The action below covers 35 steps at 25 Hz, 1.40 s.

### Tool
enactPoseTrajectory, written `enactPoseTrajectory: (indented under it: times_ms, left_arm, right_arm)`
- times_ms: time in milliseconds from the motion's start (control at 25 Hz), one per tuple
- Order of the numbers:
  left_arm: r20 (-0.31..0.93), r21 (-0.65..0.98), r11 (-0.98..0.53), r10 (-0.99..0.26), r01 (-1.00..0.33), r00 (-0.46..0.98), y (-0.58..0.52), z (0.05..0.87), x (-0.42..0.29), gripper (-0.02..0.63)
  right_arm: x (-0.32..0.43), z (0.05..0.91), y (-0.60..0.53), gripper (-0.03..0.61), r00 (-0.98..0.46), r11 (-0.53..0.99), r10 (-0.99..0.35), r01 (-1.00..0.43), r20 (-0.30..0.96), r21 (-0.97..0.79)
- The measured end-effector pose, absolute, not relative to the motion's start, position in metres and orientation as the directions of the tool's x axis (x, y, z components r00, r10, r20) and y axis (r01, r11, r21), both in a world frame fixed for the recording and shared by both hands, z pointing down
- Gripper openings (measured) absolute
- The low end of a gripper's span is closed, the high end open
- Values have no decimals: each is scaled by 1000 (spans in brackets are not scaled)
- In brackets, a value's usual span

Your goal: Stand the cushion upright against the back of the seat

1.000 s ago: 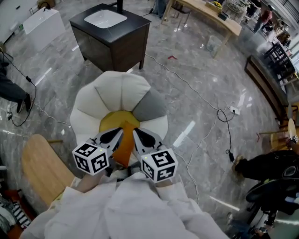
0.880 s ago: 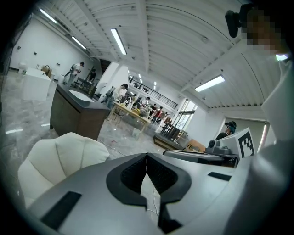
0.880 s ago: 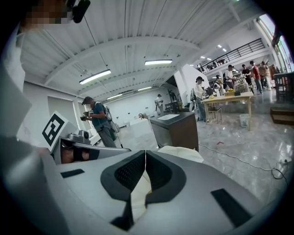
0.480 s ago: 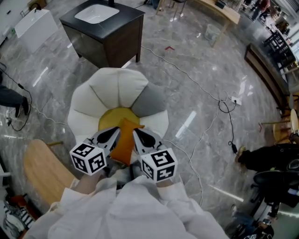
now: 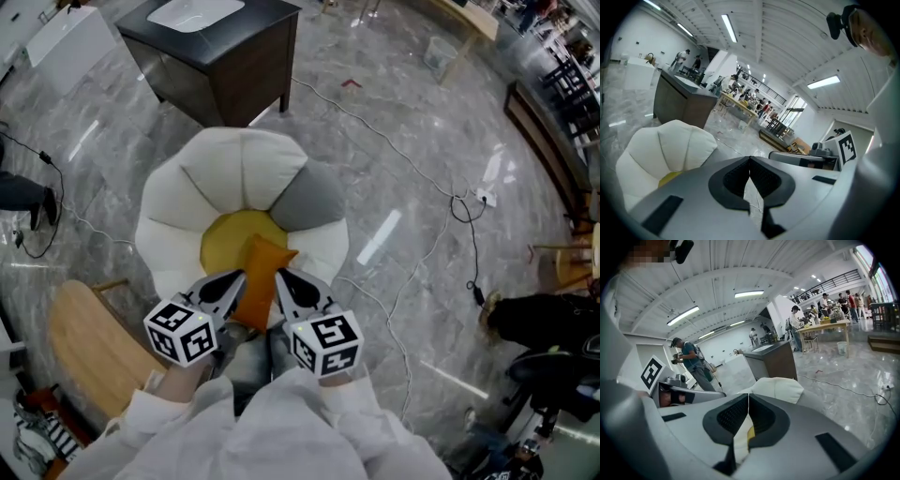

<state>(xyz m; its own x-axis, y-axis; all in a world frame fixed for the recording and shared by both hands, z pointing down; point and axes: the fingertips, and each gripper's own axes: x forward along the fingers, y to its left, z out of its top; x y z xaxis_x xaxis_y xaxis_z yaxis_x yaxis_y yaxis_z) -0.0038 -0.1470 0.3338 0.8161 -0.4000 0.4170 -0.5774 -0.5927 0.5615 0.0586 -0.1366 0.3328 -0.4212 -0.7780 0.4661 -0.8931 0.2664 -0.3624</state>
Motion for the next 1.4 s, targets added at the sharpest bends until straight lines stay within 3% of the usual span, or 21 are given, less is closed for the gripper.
enactPoseTrajectory:
  times_ms: [1400]
  left_arm:
    - [530,671,-414,-312,-615,788,-187,597,23,8]
  right_arm:
    - [70,592,-171,14,-421,74,-695,-848,582,-525]
